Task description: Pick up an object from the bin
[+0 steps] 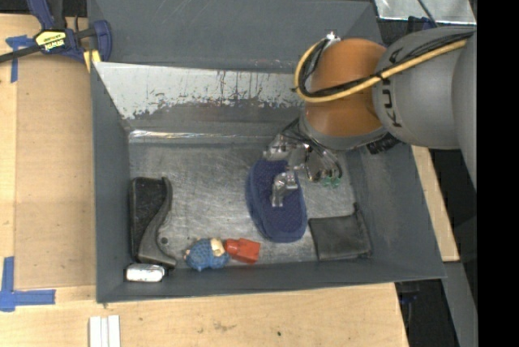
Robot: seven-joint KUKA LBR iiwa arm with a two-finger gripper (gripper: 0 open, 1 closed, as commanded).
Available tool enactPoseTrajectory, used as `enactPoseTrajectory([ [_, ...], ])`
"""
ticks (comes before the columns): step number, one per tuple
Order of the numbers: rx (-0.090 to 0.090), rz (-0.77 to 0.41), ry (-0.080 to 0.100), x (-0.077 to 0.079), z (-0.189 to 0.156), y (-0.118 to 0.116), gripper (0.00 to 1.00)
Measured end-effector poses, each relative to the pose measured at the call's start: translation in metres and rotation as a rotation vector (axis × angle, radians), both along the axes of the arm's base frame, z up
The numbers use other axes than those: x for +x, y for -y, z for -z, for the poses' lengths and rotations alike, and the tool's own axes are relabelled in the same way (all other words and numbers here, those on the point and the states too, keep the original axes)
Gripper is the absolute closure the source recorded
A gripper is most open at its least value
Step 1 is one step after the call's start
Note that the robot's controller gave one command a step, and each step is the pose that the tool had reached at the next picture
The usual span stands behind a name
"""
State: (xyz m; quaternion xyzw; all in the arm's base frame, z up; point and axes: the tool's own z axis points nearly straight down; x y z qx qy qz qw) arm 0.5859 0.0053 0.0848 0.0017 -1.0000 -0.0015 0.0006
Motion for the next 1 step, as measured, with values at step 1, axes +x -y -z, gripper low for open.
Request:
enactPoseTrajectory([
  [1,-0.003,-0.013,0.014,-0.0009,-0.1520,-0.0032,1.00],
])
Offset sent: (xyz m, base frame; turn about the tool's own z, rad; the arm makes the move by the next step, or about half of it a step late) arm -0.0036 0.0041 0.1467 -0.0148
